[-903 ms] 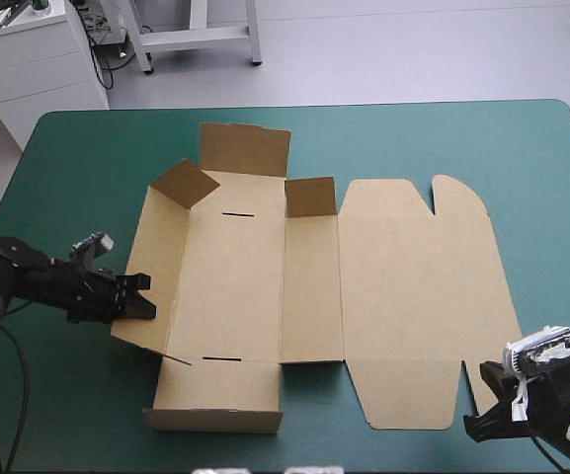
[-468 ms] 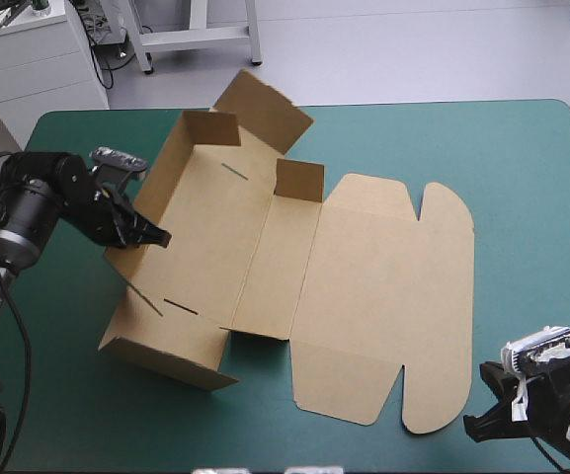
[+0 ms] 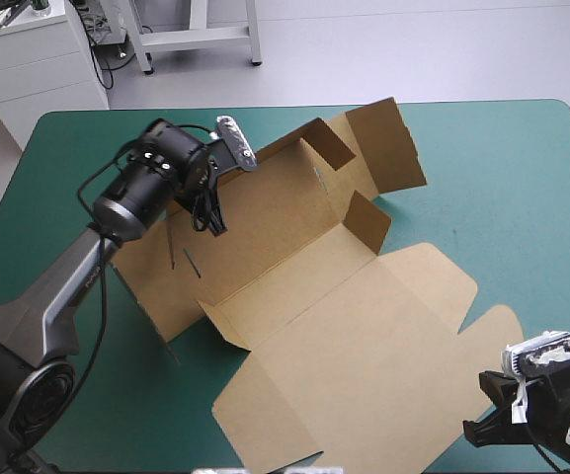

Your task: Fold the box

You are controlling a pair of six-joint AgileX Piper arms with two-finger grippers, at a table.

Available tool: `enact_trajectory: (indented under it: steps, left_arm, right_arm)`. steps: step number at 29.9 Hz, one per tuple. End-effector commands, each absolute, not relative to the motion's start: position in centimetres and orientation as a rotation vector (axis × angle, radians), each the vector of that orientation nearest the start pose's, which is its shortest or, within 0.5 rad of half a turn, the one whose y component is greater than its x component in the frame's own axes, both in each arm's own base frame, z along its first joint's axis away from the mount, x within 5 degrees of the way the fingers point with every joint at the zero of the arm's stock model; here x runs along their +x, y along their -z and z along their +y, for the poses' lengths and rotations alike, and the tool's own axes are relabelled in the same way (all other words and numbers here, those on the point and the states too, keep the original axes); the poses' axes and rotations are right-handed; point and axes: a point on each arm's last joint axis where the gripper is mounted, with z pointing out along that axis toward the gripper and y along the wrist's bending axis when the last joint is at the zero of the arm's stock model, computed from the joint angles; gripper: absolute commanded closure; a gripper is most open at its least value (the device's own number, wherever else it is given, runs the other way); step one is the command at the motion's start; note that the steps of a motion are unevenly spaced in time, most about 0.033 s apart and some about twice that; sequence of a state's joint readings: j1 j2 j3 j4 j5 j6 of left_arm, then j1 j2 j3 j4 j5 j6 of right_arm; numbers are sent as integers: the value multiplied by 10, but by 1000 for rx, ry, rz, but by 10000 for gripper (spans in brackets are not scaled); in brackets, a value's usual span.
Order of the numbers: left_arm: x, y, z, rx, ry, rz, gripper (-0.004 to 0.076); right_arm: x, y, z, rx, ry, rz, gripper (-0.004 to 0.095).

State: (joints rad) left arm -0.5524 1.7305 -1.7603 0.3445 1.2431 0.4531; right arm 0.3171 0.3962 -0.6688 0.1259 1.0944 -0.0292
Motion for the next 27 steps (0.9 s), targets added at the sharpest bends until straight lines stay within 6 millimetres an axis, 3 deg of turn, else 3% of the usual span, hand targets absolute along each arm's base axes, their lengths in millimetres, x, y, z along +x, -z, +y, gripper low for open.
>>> enact_trajectory:
  steps: [1,6,11,18,27]
  left_arm:
    - [316,-401,-184,1382,-689,2044,756]
    - [308,-412,-218,1428,-723,1783,756]
    - [300,-406,-231,1467,-719,1744,756]
    - [289,-390,-240,1492,-815,1614,756]
    - [283,-364,-231,1429,-957,1398,756]
  right_arm:
    - [46,-326,26,-372,-320,2217,930]
    - [46,-326,26,-370,-324,2217,931]
    - [46,-326,26,-366,-326,2218,931]
    - [46,-327,27,-345,-341,2221,931]
    - [46,-327,27,-338,-344,2223,931]
